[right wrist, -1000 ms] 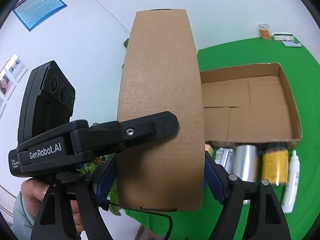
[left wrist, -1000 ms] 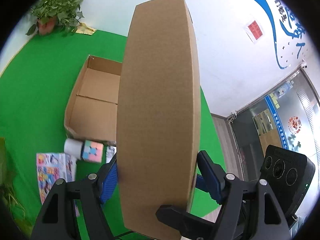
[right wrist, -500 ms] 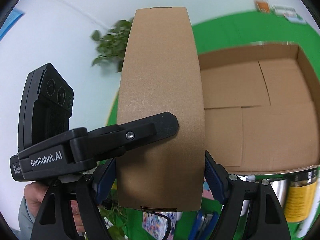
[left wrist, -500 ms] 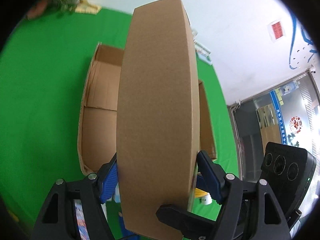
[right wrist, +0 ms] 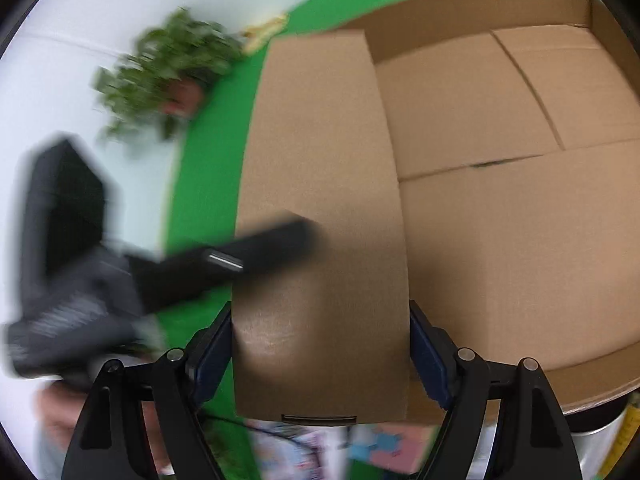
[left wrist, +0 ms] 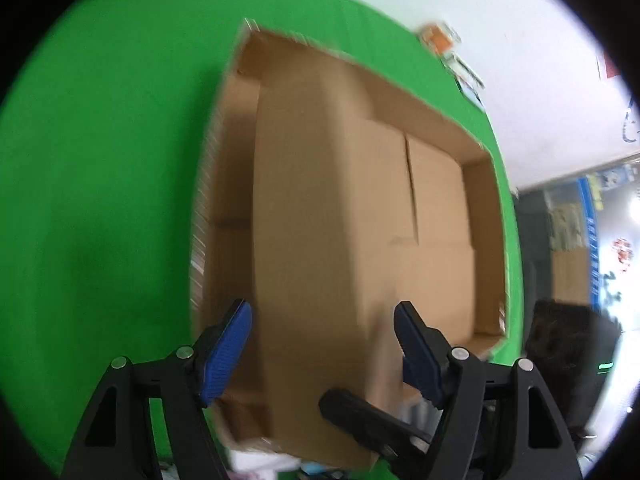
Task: Organize rigid objects
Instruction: 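Lift the brown box with both grippers and carry it over the tray, then lower the brown box into the tray and open both grippers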
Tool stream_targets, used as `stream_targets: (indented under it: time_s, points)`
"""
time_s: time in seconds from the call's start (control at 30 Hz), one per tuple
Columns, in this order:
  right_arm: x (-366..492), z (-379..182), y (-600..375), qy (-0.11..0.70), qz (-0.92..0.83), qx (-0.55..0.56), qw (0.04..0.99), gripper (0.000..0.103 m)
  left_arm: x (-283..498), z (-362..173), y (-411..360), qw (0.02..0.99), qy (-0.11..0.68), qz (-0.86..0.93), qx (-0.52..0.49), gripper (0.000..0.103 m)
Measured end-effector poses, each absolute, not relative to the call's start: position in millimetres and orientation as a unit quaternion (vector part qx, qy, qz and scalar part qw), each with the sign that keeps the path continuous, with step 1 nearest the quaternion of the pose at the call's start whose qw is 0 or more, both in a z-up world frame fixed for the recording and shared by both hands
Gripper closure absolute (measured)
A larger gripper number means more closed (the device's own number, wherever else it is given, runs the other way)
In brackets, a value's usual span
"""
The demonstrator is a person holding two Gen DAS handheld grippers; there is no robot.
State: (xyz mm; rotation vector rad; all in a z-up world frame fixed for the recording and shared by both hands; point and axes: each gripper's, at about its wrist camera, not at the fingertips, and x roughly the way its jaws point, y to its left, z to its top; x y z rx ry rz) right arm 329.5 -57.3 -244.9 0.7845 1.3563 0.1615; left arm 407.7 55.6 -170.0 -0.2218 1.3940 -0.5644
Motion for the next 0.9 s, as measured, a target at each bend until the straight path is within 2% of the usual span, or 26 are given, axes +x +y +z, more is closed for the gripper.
stream_targets:
  time_s: [0.27,0.47,0.5,0.53,0.6,0.7,0.77,0.83,0.9]
  points:
    - [336.7,-264.7,-17.6,0.624,0.087,0.3,0.716,0.023,401.3,-161.9,94.2,0.75,0.61,-0.228,-0.114,0.028]
    - [345.0,-234.8,-4.8,0.601,0.129,0.268,0.742,0.016,388.2,-160.2,129.7,0.759,0.604,-0.209,-0.125,0.028]
    - [345.0,-235.0,-6.4,0.592,0.133,0.278,0.744,0.018,384.5,-159.3,134.0,0.76,0.603,-0.206,-0.13,0.028]
    - [347.5,-239.6,-7.0,0.591,0.135,0.283,0.743,0.034,380.6,-159.2,136.8,0.761,0.603,-0.202,-0.132,0.028]
    - [349.9,-250.9,-1.8,0.618,0.13,0.267,0.728,0.051,375.4,-158.1,145.2,0.764,0.6,-0.195,-0.134,0.028]
    - [340.6,-248.9,-6.7,0.617,0.133,0.265,0.729,0.051,365.4,-152.3,152.0,0.773,0.592,-0.189,-0.129,0.028]
    - [330.5,-237.7,-14.5,0.611,0.122,0.267,0.735,0.043,362.6,-141.1,144.8,0.793,0.571,-0.179,-0.116,0.028]
    - [317.2,-213.5,-24.4,0.596,0.093,0.234,0.763,0.011,351.7,-123.8,142.1,0.826,0.532,-0.163,-0.096,0.028]
    - [300.3,-181.3,-36.7,0.569,0.074,0.205,0.793,0.003,338.4,-104.1,136.3,0.858,0.489,-0.14,-0.075,0.02]
